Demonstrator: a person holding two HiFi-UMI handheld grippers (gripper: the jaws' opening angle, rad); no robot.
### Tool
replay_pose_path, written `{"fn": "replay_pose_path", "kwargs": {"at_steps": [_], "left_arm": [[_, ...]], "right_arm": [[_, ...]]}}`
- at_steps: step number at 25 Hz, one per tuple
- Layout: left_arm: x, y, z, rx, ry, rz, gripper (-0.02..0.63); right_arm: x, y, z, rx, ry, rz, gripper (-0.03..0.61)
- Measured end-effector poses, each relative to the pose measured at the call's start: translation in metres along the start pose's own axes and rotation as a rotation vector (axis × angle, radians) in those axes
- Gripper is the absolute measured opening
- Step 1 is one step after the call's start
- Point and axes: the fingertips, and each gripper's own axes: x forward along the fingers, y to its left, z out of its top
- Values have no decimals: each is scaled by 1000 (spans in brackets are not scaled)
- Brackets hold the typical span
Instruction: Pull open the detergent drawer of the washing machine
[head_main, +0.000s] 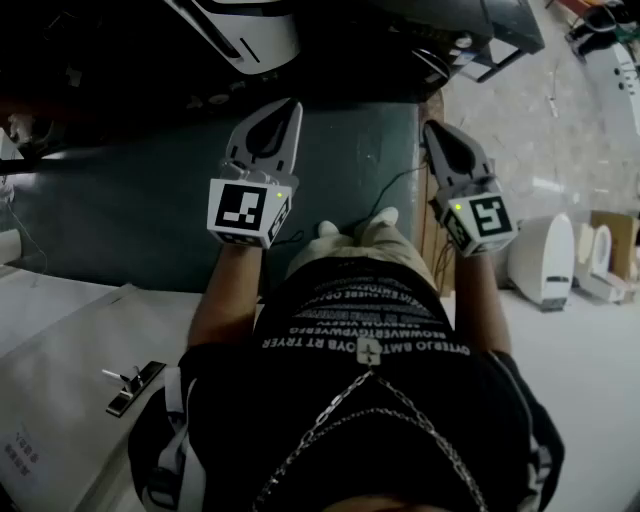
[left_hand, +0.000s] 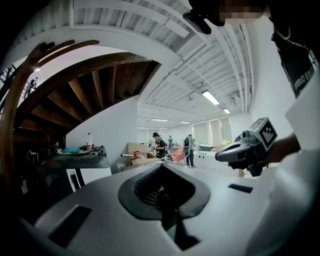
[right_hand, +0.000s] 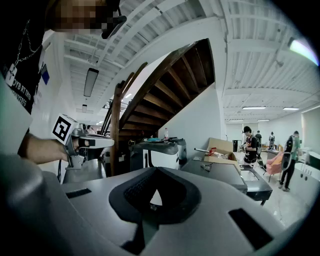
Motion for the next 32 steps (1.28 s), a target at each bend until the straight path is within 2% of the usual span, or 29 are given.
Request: {"fn": "replay_pose_path", "kwargs": {"at_steps": [6,10,14,20,23,32], "left_arm": [[-8,12,2,-11,0,9,3],[-15,18,7,-2,-22,-1,3],[-20,30,8,-4,-38,23,3],[-25,44,24,2,-83,49,3],[-22,51,28,2,-99,59,3],[0,60,21,13,-64,56,4]], "right_arm": [[6,10,10,0,-6,12,2],[10,13,16,-8,5,-32,2],[15,15,26,-17,-25,-75,2],[21,23,53,-116,-77,-79,2],[28,20,56,-97,-80,-77,2],[57,11,46,-31,-61,-17,2]]}}
